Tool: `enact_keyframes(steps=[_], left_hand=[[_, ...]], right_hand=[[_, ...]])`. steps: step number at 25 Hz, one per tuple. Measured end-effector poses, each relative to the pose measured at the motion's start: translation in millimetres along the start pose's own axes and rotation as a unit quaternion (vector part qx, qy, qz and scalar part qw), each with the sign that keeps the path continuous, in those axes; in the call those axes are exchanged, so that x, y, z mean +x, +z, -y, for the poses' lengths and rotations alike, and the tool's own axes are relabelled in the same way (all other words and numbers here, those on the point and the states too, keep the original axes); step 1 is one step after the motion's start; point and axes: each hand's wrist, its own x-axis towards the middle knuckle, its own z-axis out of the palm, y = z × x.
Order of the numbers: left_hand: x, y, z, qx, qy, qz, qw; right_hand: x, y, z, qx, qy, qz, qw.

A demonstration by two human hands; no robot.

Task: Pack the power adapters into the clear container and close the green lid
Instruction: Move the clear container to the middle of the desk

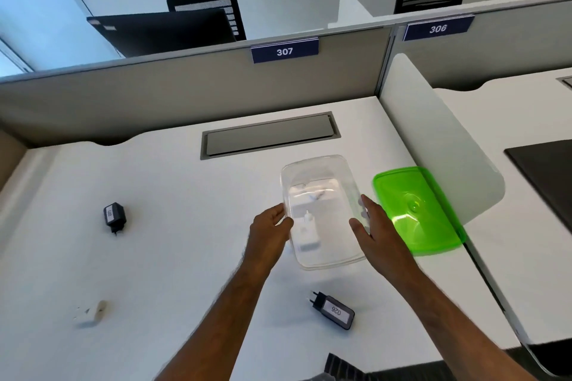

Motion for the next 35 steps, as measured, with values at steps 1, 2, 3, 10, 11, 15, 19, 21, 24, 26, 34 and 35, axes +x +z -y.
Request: enact_keyframes(steps=[1, 2, 3, 10, 11, 15, 19, 21, 24, 26, 34, 35], left_hand=[[0, -11, 3, -0.001, -0.003, -0.002, 1.0], [-1, -21, 7, 0.0, -0.005, -0.004, 1.0], [-1, -32, 11, 0.005, -0.005, -0.005, 1.0], [-5, -109, 35, 0.025, -0.017, -0.042, 0.999], [-6, -120, 40, 0.021, -0.018, -0.045, 0.999], [-16, -161, 50, 0.023, -0.028, -0.054, 0.998], [-16, -201, 71, 0.022, -0.038, -0.07, 0.997], [-15, -217, 84, 0.023, -0.042, -0.074, 0.996], [-13, -235, 103, 0.031, -0.047, -0.07, 0.996], [-12, -243, 112, 0.032, -0.049, -0.064, 0.996], [-6, -249, 137, 0.002, -0.053, -0.026, 0.998], [-4, -249, 139, -0.003, -0.051, -0.021, 0.998]], right_hand=[[-1, 8, 5, 0.004, 0.002, 0.008, 1.0], [-2, 16, 9, 0.007, 0.002, 0.016, 1.0], [-4, 25, 13, 0.006, 0.001, 0.022, 1.0], [-17, 80, 55, -0.001, -0.011, 0.069, 0.998], [-18, 89, 61, 0.001, -0.012, 0.078, 0.997], [-24, 124, 86, 0.026, -0.006, 0.107, 0.994], [-31, 162, 107, 0.038, -0.007, 0.118, 0.992], [-34, 178, 114, 0.043, 0.002, 0.128, 0.991], [-39, 196, 121, 0.026, 0.013, 0.135, 0.99], [-43, 206, 124, 0.018, 0.019, 0.137, 0.99], [-52, 221, 122, 0.001, 0.041, 0.128, 0.991], [-53, 222, 122, 0.002, 0.045, 0.126, 0.991]])
